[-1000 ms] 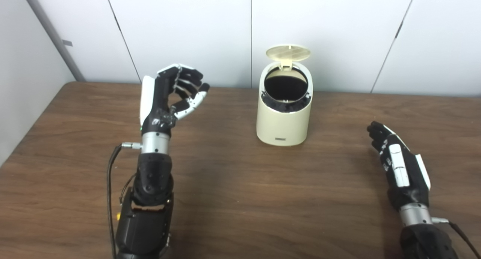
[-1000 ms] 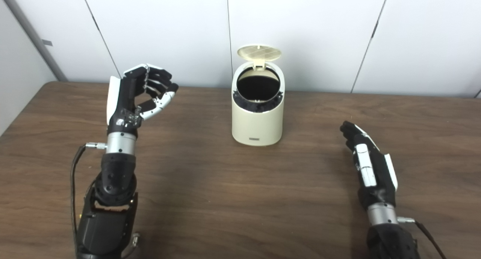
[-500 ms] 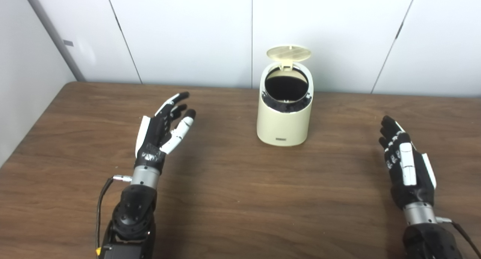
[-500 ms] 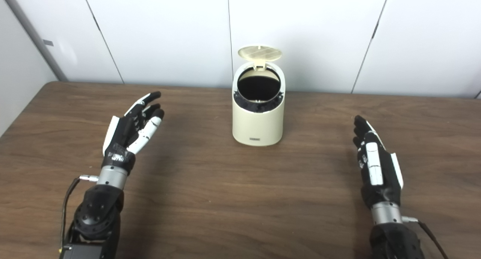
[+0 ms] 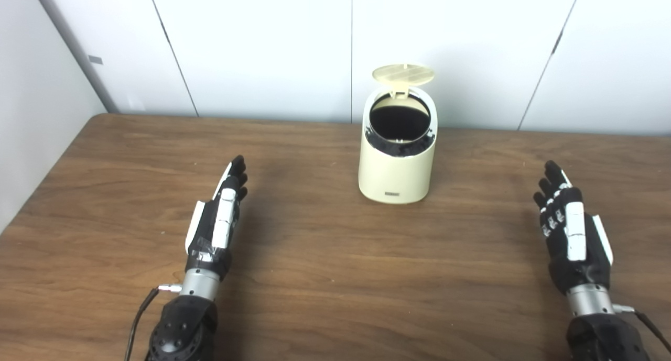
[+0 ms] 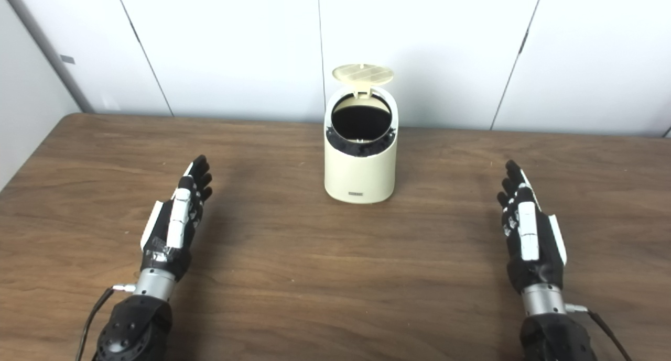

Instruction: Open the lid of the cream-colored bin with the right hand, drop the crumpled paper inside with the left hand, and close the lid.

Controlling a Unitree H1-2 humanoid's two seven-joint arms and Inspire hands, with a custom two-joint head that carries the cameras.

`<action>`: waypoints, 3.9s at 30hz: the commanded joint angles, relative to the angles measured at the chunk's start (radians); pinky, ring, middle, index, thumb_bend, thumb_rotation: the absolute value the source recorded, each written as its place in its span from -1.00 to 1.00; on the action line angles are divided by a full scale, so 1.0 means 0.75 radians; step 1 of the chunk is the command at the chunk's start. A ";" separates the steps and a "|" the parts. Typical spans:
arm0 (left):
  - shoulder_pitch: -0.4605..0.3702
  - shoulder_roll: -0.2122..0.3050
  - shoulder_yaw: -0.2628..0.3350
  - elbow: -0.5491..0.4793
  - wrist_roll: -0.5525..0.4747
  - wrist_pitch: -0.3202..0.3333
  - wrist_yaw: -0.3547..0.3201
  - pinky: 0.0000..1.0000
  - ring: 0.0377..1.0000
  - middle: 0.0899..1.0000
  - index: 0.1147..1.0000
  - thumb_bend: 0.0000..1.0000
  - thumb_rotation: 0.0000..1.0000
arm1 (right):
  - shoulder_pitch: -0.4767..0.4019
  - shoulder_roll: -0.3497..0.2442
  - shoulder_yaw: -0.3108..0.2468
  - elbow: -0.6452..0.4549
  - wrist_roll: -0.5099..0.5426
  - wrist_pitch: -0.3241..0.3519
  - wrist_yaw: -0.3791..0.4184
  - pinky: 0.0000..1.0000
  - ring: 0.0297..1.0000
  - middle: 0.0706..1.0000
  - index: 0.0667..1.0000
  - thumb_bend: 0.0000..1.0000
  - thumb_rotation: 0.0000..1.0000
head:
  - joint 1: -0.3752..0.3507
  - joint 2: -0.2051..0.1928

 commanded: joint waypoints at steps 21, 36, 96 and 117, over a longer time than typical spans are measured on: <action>0.058 -0.006 0.025 0.108 -0.064 -0.195 -0.009 1.00 1.00 1.00 1.00 0.04 1.00 | 0.066 0.049 0.031 -0.194 -0.113 0.085 -0.084 1.00 1.00 1.00 0.92 0.08 1.00 | -0.178 0.036; 0.095 0.003 0.024 0.087 -0.084 -0.194 -0.016 1.00 1.00 1.00 1.00 0.02 1.00 | 0.088 0.055 0.044 -0.213 -0.140 0.094 -0.081 1.00 1.00 0.99 0.89 0.10 1.00 | -0.162 -0.002; 0.091 -0.090 -0.021 0.214 0.042 -0.279 0.070 1.00 1.00 1.00 1.00 -0.21 1.00 | -0.627 -0.135 0.304 -0.052 -0.717 0.234 -0.018 0.73 0.83 0.85 0.75 0.08 0.82 | -0.092 -0.247; 0.085 -0.101 -0.031 0.235 0.045 -0.294 0.081 1.00 1.00 1.00 1.00 -0.13 0.96 | -0.773 -0.162 0.427 -0.026 -0.790 0.245 0.109 0.73 0.84 0.86 0.78 -0.01 0.74 | -0.082 -0.241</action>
